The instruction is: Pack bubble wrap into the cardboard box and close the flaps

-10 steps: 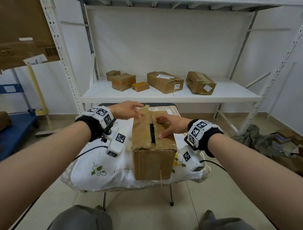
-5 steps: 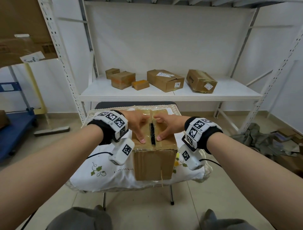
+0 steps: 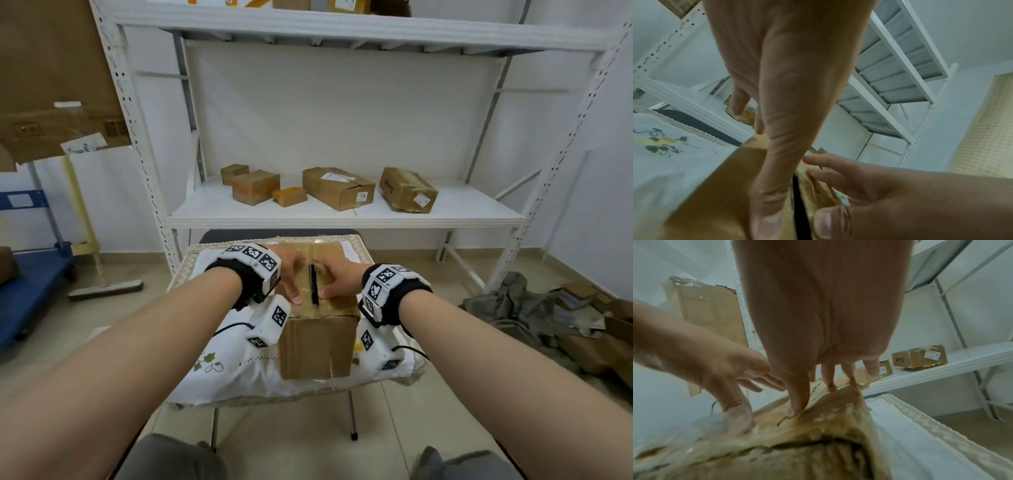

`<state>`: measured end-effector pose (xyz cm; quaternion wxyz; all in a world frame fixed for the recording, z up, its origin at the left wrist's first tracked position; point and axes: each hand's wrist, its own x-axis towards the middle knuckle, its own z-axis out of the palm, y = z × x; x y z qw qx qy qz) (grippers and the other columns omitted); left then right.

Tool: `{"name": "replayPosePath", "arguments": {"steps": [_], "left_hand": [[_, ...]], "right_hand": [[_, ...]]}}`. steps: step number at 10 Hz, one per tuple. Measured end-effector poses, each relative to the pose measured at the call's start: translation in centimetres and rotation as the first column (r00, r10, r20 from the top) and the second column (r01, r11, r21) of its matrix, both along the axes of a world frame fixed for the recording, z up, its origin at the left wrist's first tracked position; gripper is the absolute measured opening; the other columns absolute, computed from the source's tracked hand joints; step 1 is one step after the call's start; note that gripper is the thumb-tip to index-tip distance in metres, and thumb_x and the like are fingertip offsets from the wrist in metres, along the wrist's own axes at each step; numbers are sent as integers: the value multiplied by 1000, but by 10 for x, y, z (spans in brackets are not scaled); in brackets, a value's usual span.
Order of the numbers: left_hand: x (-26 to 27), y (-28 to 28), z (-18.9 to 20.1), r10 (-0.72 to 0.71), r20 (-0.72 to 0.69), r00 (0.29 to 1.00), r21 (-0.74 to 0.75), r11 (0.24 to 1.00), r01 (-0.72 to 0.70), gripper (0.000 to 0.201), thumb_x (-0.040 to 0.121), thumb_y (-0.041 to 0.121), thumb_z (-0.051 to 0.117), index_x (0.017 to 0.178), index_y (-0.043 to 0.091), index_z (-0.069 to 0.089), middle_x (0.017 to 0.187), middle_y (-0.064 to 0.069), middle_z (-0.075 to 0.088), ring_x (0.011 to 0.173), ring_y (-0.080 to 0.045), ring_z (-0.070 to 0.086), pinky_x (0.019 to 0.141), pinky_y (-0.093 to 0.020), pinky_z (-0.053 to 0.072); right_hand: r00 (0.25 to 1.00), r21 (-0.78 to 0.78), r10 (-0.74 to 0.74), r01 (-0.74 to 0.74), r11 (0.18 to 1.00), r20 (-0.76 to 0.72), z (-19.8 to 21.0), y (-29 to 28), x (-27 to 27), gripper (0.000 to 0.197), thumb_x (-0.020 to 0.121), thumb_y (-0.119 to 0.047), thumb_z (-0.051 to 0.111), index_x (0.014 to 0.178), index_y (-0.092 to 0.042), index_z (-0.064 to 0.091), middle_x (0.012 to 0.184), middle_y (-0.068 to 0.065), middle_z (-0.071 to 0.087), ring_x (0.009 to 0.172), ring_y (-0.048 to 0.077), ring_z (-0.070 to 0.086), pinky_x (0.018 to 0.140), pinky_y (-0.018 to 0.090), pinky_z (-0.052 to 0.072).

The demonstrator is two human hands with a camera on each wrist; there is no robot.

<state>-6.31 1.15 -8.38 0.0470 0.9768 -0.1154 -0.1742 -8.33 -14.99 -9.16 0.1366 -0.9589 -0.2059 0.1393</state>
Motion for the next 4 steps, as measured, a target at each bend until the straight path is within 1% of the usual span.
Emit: {"name": "replayPosePath", "arguments": {"steps": [1, 2, 3, 4], "left_hand": [[-4, 3, -2, 33, 28, 999, -18, 999, -32, 72, 69, 36, 86, 130, 12, 56, 130, -6, 61, 119, -27, 57, 101, -40, 44], [-13, 4, 6, 35, 63, 997, -31, 999, -33, 69, 80, 42, 76, 138, 11, 51, 137, -7, 55, 125, -27, 51, 107, -40, 40], [-21, 6, 10, 39, 141, 989, -87, 996, -27, 63, 87, 44, 67, 141, 15, 50, 140, -6, 54, 126, -24, 51, 106, -37, 40], [-30, 13, 9, 84, 220, 972, -224, 974, -34, 70, 84, 48, 67, 145, 20, 46, 145, -1, 51, 131, -20, 49, 108, -35, 40]], "right_hand": [[998, 60, -12, 8, 998, 63, 5, 2, -10, 61, 91, -17, 67, 144, -7, 39, 142, 15, 48, 128, 31, 48, 106, 36, 39], [994, 137, -25, 10, 990, 105, 10, 3, -17, 60, 93, -15, 62, 146, -10, 36, 146, 16, 43, 131, 31, 46, 105, 33, 37], [996, 225, -36, 16, 974, 84, 11, 2, -22, 59, 96, -17, 58, 149, -14, 31, 148, 14, 40, 129, 30, 46, 98, 27, 36], [997, 379, -59, 40, 924, 38, 9, -3, -29, 64, 98, -21, 54, 153, -23, 22, 151, 10, 40, 134, 27, 44, 100, 28, 35]]}}
